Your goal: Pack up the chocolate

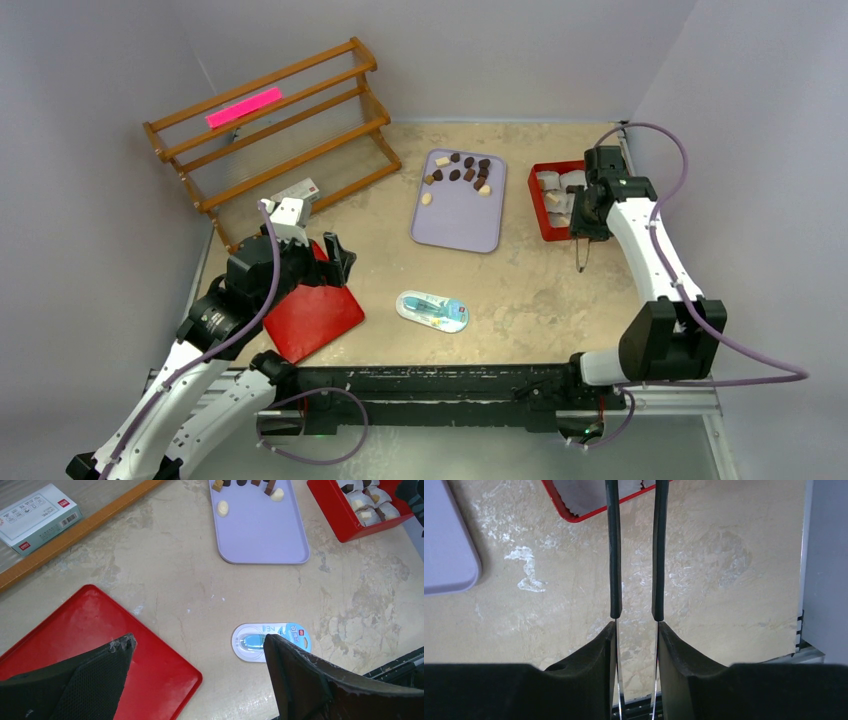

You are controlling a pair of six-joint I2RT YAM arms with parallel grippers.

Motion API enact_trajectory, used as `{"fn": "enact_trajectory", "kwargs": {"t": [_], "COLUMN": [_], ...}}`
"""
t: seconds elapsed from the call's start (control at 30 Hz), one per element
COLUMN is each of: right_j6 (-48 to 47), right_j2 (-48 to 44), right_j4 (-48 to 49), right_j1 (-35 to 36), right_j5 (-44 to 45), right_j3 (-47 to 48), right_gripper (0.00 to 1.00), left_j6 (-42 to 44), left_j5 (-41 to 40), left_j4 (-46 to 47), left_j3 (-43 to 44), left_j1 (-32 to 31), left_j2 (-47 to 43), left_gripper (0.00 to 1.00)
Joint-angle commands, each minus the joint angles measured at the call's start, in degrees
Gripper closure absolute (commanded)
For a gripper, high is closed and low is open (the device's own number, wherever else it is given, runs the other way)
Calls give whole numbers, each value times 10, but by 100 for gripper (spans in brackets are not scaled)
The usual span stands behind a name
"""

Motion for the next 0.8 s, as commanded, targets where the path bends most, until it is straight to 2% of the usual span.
{"fn": "enact_trajectory", "kwargs": {"t": [0.0, 0.43, 0.57, 0.77], "right_j6": [66, 259, 363, 508], "right_j2": [-53, -165, -177, -172], "right_j4": [2, -2, -33, -60], "right_j1": [-2, -2, -2, -2], "right_j5": [35, 158, 189, 152], "right_j3": [-25, -125, -151, -195], "right_gripper": [66, 63, 64, 63], "left_j6": [3, 4, 3, 3], "left_j5": [-1, 3, 1, 0], "left_j4": [8, 8, 8, 8], "left_j3": [10, 10, 10, 10], "left_j1": [-4, -3, -3, -3], "left_j2": [-1, -2, -4, -1], "left_gripper": [0, 0, 0, 0]}}
